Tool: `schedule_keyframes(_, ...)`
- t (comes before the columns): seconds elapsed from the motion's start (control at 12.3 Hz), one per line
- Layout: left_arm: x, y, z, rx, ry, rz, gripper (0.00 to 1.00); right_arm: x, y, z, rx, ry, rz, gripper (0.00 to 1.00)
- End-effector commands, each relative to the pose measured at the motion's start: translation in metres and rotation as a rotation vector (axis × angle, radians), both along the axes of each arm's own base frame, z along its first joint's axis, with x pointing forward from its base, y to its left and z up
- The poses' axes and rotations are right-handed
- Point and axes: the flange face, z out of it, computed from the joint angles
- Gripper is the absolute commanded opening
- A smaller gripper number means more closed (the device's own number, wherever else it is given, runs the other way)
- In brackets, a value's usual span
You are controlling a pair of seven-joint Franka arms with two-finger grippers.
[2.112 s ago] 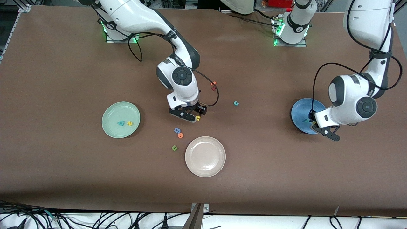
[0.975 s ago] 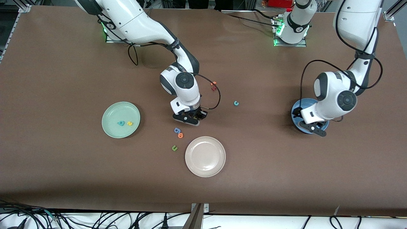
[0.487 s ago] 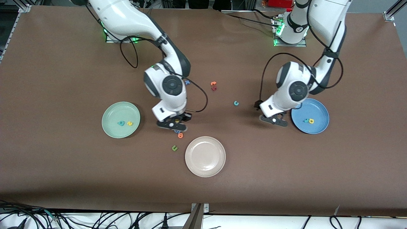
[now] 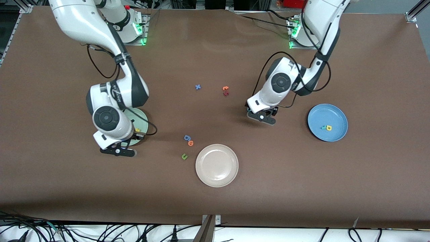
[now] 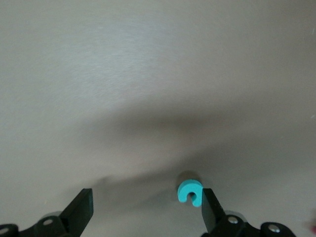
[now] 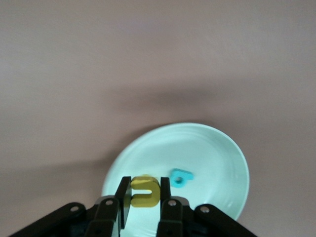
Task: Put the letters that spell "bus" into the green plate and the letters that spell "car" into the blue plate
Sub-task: 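Release the u and withdraw the right gripper while the left gripper grasps c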
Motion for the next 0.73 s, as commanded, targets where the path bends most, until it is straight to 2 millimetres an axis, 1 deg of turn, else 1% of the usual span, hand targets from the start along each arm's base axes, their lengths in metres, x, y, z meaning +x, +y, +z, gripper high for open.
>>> schedule_keyframes(0.0,-0.006,-0.005,-0.004,0.072,-0.062,-0.146,0.93,-0.022,-0.001,-0.015,0.02,0.059,0.001,0.13)
schedule_keyframes(0.08,-0.009,-0.008,-0.006,0.073,-0.061,-0.158,0.94,-0.031,-0.005,-0.021,0.021,0.085,-0.009,0.23)
schedule_keyframes(0.16,-0.013,-0.014,-0.006,0.068,-0.056,-0.163,0.93,-0.04,-0.009,-0.023,0.025,0.102,-0.021,0.4)
schedule_keyframes(0.24,-0.018,-0.022,-0.004,0.058,-0.054,-0.152,0.93,-0.043,-0.012,-0.024,0.034,0.113,-0.034,0.95)
schedule_keyframes(0.32,-0.025,-0.03,-0.004,0.053,-0.048,-0.142,0.93,-0.04,-0.02,-0.021,0.038,0.107,-0.047,1.0)
schedule_keyframes(0.41,-0.03,-0.038,-0.004,0.048,-0.044,-0.14,0.93,-0.036,-0.016,-0.013,0.045,0.092,-0.042,1.0)
schedule_keyframes(0.57,-0.032,-0.039,-0.006,0.05,-0.043,-0.144,0.92,-0.021,-0.006,0.021,0.068,0.024,-0.023,1.0)
schedule_keyframes(0.65,-0.034,-0.038,-0.01,0.053,-0.036,-0.146,0.92,-0.015,-0.004,0.041,0.078,-0.01,-0.018,1.0)
